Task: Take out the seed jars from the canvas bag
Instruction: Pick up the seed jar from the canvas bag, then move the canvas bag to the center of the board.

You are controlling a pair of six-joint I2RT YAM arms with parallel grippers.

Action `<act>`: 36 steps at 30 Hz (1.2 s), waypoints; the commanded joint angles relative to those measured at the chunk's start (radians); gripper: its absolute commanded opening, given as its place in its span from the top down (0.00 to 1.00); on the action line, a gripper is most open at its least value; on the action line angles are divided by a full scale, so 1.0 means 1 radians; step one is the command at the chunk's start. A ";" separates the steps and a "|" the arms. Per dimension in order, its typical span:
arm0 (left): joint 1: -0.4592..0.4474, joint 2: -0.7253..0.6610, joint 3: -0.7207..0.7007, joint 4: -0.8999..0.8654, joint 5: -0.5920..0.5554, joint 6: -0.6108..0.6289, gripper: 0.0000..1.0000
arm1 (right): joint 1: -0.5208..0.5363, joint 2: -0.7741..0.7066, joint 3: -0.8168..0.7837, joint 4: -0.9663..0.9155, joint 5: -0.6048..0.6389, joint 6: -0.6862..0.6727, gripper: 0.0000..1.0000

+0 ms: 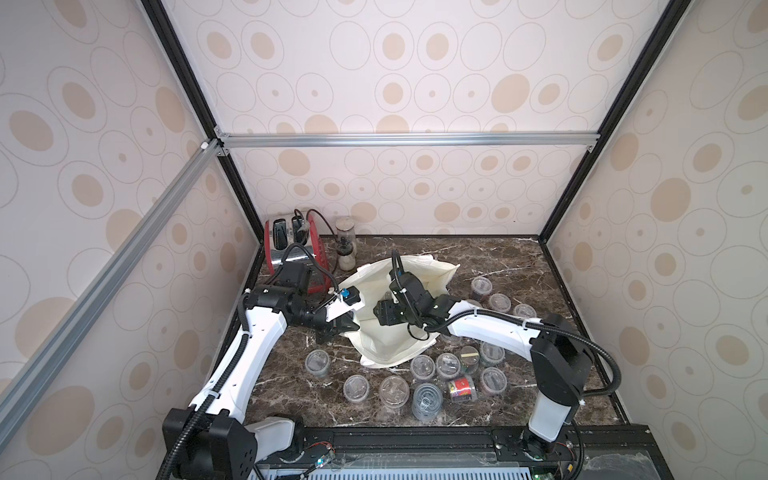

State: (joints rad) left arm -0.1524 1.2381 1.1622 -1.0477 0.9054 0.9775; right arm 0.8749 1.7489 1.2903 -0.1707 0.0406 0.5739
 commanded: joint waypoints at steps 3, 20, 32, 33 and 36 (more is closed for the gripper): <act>0.000 0.030 0.109 0.057 0.119 -0.090 1.00 | -0.006 -0.132 -0.067 0.048 -0.069 0.026 0.34; -0.005 0.253 0.300 0.278 0.123 -0.429 1.00 | 0.007 -0.464 -0.128 0.019 -0.084 -0.072 0.34; -0.035 0.421 0.454 0.385 0.203 -0.716 1.00 | 0.163 -0.373 -0.098 -0.028 -0.123 -0.170 0.33; -0.040 0.435 0.460 0.399 0.201 -0.743 1.00 | 0.181 -0.350 -0.092 -0.026 -0.121 -0.177 0.33; -0.045 0.469 0.463 0.486 0.181 -0.887 1.00 | 0.228 -0.274 -0.075 -0.022 -0.109 -0.205 0.33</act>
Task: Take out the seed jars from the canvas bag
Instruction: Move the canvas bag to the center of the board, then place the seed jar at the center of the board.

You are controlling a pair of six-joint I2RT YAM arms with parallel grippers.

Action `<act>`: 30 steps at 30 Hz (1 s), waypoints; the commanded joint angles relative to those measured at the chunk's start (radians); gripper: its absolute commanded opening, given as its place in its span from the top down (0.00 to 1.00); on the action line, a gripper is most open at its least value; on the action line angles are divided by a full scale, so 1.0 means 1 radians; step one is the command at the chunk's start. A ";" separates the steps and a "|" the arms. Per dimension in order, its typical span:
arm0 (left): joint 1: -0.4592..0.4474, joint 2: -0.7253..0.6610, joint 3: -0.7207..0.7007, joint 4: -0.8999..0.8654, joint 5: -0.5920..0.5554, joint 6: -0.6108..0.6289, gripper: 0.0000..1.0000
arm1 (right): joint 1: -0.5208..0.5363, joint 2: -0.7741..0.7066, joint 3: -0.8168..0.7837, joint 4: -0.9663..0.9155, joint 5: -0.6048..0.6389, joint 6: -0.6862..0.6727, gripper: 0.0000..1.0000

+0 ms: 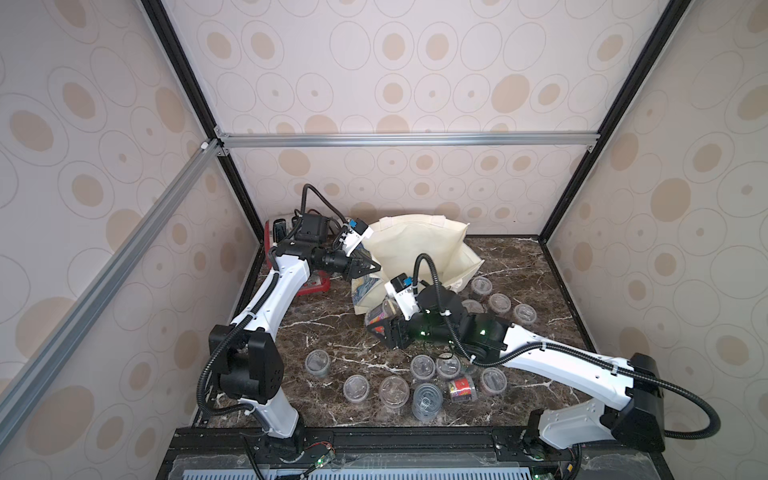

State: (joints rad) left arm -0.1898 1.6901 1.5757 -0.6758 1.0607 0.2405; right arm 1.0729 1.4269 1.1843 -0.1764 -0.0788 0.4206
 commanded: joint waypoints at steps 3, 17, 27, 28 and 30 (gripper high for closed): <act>-0.010 0.050 0.058 0.171 0.028 -0.261 1.00 | 0.079 0.149 0.080 -0.038 0.049 -0.113 0.33; -0.013 0.054 -0.022 0.296 -0.018 -0.446 0.75 | 0.067 0.531 0.270 -0.049 0.144 -0.118 0.34; -0.003 -0.012 -0.011 0.209 -0.149 -0.321 0.39 | 0.047 0.685 0.323 -0.046 0.154 -0.143 0.33; 0.002 -0.025 -0.012 0.192 -0.184 -0.297 0.37 | 0.046 0.695 0.323 -0.045 0.150 -0.142 0.32; 0.014 -0.057 -0.026 0.178 -0.244 -0.265 0.34 | 0.045 0.706 0.324 -0.041 0.144 -0.136 0.30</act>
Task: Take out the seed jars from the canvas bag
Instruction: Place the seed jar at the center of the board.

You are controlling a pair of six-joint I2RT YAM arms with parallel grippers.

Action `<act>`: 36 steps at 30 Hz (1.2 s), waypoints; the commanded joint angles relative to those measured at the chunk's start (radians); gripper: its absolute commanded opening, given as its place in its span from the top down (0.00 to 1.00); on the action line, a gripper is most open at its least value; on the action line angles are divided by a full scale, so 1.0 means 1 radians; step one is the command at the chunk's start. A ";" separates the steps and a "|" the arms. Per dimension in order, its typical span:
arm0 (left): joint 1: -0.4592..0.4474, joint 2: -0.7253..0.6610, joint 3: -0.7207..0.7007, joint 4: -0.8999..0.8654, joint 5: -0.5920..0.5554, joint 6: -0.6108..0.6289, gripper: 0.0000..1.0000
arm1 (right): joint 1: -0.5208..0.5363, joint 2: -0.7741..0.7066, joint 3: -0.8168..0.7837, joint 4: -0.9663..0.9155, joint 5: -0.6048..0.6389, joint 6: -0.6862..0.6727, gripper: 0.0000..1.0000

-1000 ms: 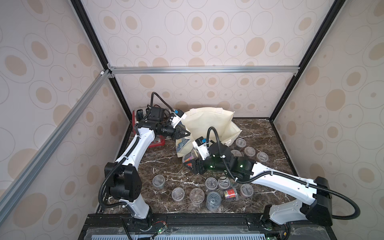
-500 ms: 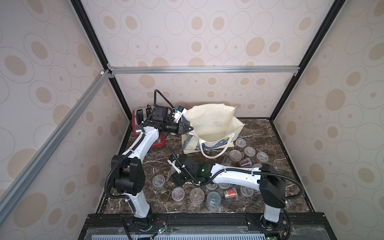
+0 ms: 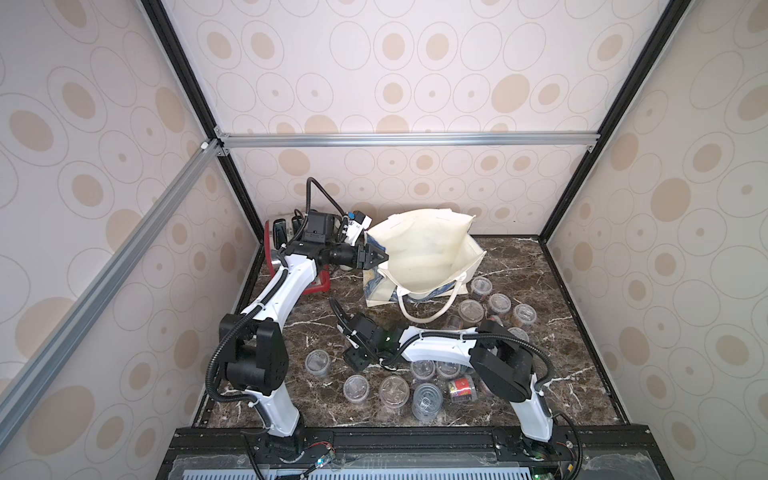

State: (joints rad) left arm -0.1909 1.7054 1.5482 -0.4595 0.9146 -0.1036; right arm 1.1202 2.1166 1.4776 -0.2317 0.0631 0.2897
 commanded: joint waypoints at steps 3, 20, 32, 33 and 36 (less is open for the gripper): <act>0.046 -0.125 -0.036 -0.032 -0.127 0.096 0.32 | -0.004 0.020 0.024 0.016 -0.004 0.005 0.28; 0.245 -0.438 -0.386 0.076 -0.314 0.105 0.19 | -0.006 -0.280 -0.088 0.032 -0.007 0.003 0.01; 0.272 -0.620 -0.766 0.339 -0.552 0.147 0.02 | -0.015 -0.789 -0.359 0.087 0.449 -0.089 0.00; 0.273 -0.624 -0.798 0.370 -0.563 0.142 0.02 | -0.023 -0.826 -0.392 0.096 0.527 -0.112 0.00; 0.272 -0.637 -0.906 0.507 -0.676 0.037 0.02 | -0.113 -0.939 -0.487 0.083 0.623 -0.121 0.00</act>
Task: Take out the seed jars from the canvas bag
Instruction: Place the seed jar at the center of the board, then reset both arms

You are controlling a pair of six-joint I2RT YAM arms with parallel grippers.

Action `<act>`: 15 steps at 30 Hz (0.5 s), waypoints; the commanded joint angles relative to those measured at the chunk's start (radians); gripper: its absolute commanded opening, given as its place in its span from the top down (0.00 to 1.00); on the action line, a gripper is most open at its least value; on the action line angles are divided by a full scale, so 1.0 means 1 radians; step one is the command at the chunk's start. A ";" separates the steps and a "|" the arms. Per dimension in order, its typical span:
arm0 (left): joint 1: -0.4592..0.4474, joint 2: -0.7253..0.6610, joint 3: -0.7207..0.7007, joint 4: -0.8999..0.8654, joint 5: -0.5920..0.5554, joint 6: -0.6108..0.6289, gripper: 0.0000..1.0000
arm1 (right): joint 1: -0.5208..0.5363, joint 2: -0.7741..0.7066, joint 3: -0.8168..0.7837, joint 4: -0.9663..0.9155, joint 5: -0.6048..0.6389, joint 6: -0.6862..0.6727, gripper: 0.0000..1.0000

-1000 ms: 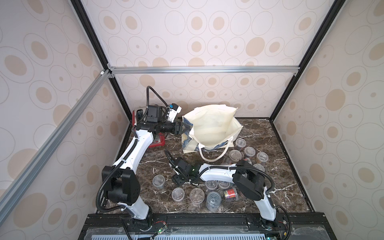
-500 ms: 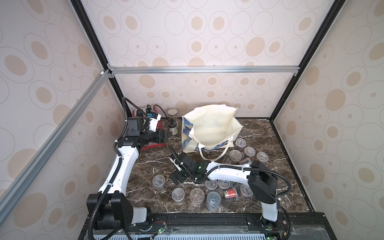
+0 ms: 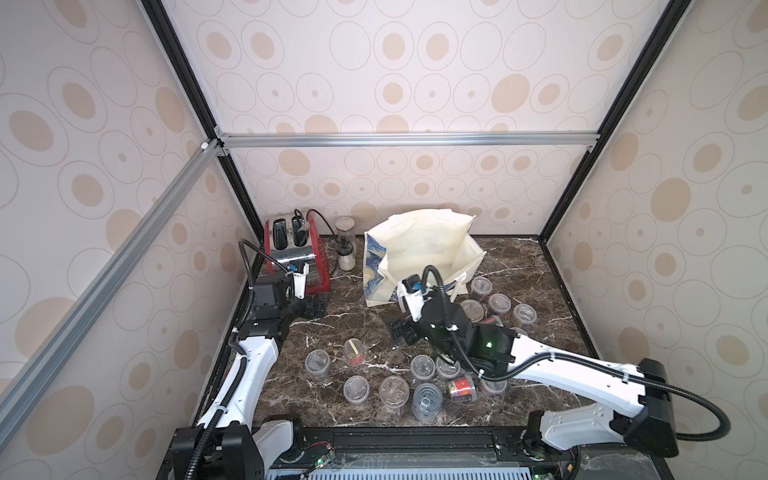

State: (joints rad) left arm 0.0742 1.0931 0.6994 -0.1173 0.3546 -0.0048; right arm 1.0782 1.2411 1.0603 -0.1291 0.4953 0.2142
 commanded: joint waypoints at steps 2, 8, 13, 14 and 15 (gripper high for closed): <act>0.005 -0.029 -0.126 0.254 -0.132 -0.071 0.02 | -0.187 -0.140 -0.127 -0.068 0.146 0.002 0.01; -0.011 -0.015 -0.327 0.619 -0.227 -0.078 0.02 | -0.486 -0.411 -0.495 0.146 0.141 -0.128 0.01; -0.047 0.068 -0.446 0.918 -0.228 -0.051 0.02 | -0.746 -0.490 -0.643 0.098 0.079 -0.018 0.01; -0.053 0.086 -0.474 0.997 -0.217 -0.060 0.02 | -0.776 -0.488 -0.677 0.134 0.047 -0.050 0.01; -0.062 0.105 -0.503 1.073 -0.211 -0.047 0.02 | -0.788 -0.482 -0.720 0.201 0.035 -0.080 0.01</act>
State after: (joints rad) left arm 0.0299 1.1648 0.2478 0.6441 0.1501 -0.0620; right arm 0.3267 0.7624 0.4038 -0.0299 0.5804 0.1669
